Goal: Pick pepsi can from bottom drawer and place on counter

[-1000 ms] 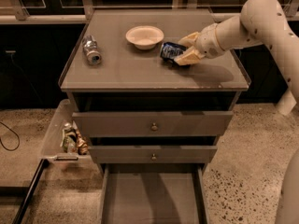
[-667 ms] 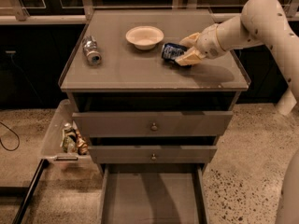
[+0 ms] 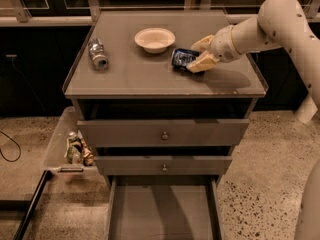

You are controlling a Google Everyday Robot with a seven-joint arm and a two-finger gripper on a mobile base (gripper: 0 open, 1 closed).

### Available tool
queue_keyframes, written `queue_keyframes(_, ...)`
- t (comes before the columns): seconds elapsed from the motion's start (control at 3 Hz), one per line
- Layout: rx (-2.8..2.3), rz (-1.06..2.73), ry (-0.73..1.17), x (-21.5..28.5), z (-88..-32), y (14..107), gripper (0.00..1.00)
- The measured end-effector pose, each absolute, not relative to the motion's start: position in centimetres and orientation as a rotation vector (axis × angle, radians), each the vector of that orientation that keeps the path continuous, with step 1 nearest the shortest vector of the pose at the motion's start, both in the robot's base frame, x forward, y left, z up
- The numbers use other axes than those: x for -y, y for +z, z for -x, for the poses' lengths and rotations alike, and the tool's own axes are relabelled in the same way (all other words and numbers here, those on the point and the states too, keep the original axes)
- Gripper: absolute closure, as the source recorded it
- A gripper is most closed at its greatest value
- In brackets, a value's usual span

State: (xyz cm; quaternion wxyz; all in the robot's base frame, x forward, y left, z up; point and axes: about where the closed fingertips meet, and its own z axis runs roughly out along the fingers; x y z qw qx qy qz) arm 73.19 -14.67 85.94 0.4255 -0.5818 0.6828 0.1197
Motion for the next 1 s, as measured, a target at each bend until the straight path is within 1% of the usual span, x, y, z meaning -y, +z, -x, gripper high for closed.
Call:
queue_keyframes(0.33,-1.707,1.455,0.299,14.67,-73.19,85.94,0.11)
queue_keyframes(0.67,-1.707,1.455,0.299,14.66,-73.19,85.93,0.00)
queue_keyframes(1.0,-1.707,1.455,0.299,14.66,-73.19,85.93,0.00)
